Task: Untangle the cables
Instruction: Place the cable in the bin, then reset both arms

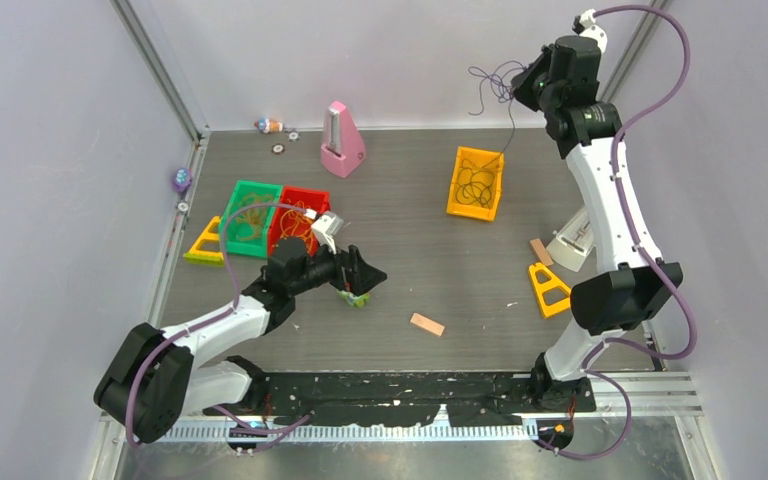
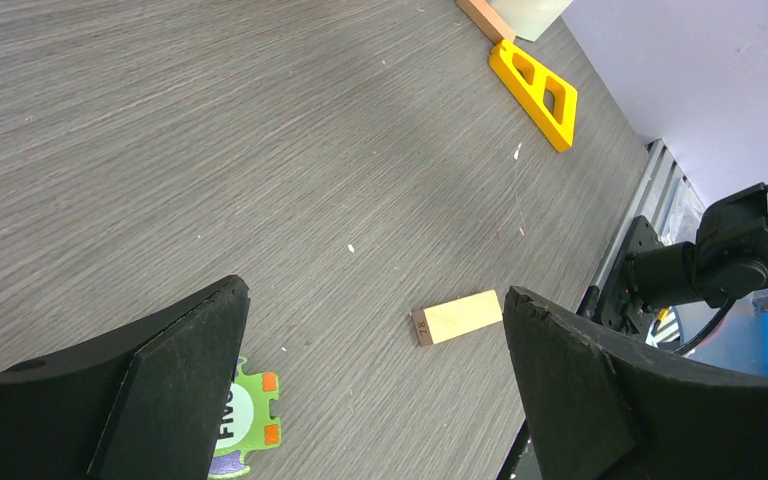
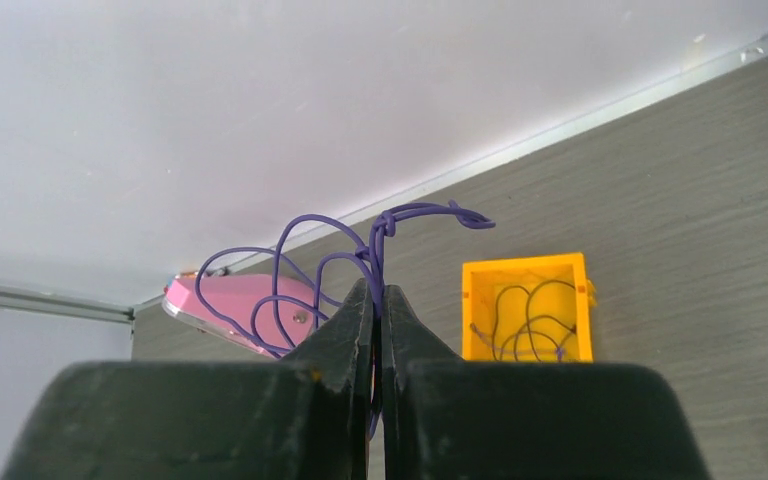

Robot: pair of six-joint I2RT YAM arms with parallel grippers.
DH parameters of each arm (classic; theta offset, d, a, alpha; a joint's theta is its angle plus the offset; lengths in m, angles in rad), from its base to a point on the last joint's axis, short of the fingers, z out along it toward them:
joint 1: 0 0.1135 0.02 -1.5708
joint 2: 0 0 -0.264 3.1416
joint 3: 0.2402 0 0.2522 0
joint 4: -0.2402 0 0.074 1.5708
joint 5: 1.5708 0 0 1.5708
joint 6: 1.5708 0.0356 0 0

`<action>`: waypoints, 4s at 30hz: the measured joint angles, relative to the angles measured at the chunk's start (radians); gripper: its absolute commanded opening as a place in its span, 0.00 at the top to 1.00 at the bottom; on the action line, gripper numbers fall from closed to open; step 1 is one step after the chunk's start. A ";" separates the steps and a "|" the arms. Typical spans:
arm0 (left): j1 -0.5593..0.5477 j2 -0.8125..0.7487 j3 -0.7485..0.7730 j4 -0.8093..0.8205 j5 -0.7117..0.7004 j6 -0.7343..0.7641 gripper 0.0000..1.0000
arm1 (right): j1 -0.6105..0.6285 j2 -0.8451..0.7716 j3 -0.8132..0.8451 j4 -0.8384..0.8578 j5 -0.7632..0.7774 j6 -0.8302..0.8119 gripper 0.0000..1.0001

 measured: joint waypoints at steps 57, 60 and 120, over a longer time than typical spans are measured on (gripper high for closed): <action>0.000 -0.014 0.000 -0.039 -0.037 0.035 0.03 | 0.143 0.668 0.005 -0.106 0.261 -0.243 0.68; 0.000 -0.020 0.000 -0.042 -0.044 0.044 0.02 | 0.142 0.640 0.005 -0.144 0.248 -0.247 0.60; 0.335 -0.112 -0.275 0.288 -0.822 0.579 0.03 | -0.003 -0.301 -1.799 1.675 0.253 -0.635 0.05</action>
